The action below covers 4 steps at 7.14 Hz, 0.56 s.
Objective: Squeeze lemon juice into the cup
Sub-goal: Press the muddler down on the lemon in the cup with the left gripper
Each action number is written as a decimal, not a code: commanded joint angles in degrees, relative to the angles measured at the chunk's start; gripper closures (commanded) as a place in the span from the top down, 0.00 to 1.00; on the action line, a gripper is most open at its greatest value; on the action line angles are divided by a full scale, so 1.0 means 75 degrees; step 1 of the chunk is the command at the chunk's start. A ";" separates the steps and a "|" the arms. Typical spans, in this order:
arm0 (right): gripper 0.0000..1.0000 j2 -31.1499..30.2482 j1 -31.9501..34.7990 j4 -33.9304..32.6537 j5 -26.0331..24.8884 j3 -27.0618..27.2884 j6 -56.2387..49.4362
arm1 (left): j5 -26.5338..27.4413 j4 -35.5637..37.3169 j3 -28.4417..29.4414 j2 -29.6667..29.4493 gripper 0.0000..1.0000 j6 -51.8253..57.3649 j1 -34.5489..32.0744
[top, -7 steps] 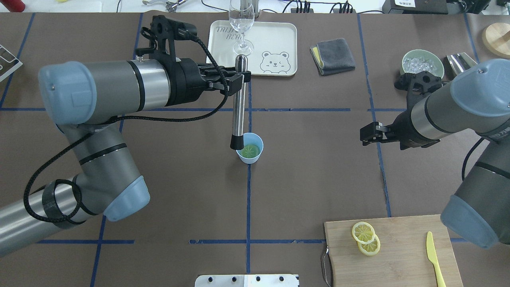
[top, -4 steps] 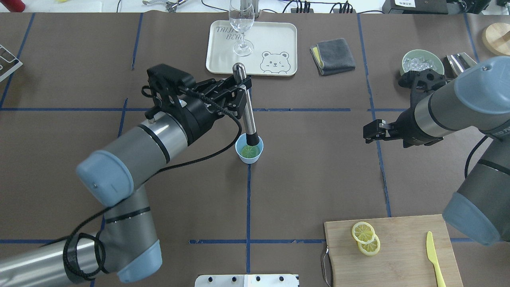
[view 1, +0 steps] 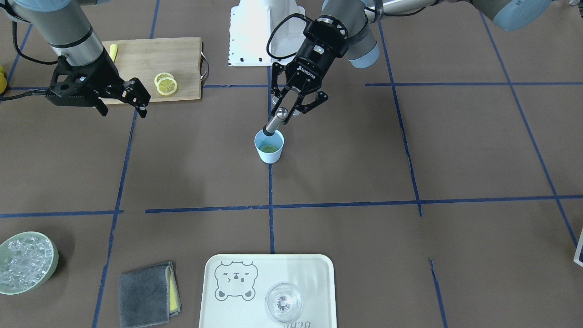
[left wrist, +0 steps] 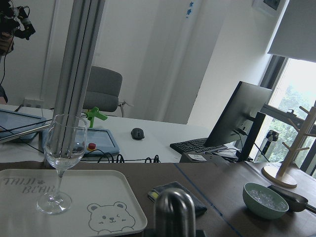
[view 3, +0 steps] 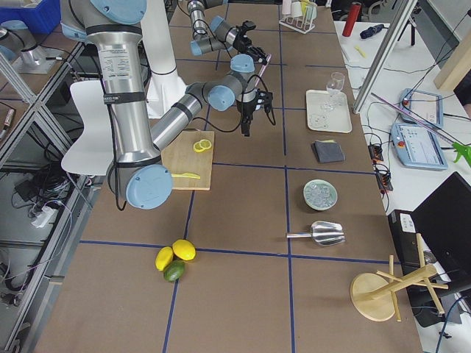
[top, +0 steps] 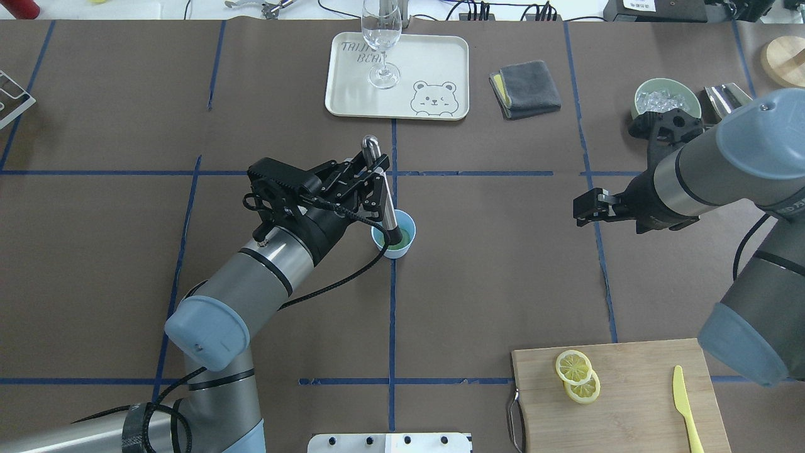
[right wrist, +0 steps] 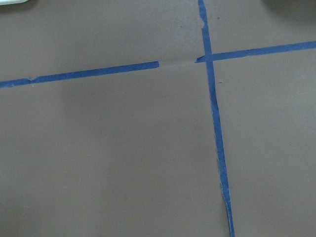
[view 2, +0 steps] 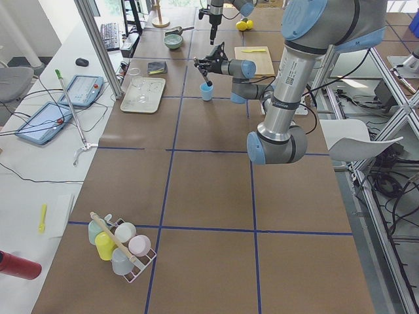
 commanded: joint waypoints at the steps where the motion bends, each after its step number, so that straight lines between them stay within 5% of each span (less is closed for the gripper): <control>1: 1.00 0.0001 0.0000 0.0000 0.0042 0.0001 -0.0005 | 0.0045 -0.0005 0.0176 -0.0043 0.00 -0.0011 0.0035; 4: 1.00 0.0001 0.0000 0.0000 0.0031 -0.0010 0.0007 | 0.0254 -0.0028 0.0526 -0.0229 0.00 -0.0034 0.0035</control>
